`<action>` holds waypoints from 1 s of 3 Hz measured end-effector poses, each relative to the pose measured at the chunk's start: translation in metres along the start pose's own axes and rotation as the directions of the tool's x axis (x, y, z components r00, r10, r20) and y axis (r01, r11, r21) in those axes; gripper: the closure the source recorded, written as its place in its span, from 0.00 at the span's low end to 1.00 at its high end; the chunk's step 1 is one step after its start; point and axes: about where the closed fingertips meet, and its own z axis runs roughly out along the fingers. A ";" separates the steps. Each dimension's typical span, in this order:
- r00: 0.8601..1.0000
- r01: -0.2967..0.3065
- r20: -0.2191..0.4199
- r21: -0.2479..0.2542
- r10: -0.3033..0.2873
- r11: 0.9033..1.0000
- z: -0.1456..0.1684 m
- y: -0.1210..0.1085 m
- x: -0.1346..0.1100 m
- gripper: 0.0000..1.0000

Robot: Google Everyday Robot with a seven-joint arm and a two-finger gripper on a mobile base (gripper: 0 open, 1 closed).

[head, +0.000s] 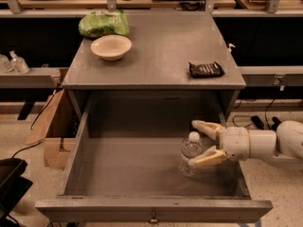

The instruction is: Pick water bottle from top drawer and place on counter

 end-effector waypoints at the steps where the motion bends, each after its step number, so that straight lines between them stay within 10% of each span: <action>1: 1.000 -0.007 0.001 -0.017 0.007 1.000 0.014 -0.003 -0.004 0.46; 3: 1.000 -0.019 -0.009 -0.031 0.019 0.999 0.028 0.006 -0.005 0.93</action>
Offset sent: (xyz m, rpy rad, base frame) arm -0.0070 0.0407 -0.0085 -0.0194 0.0541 0.0175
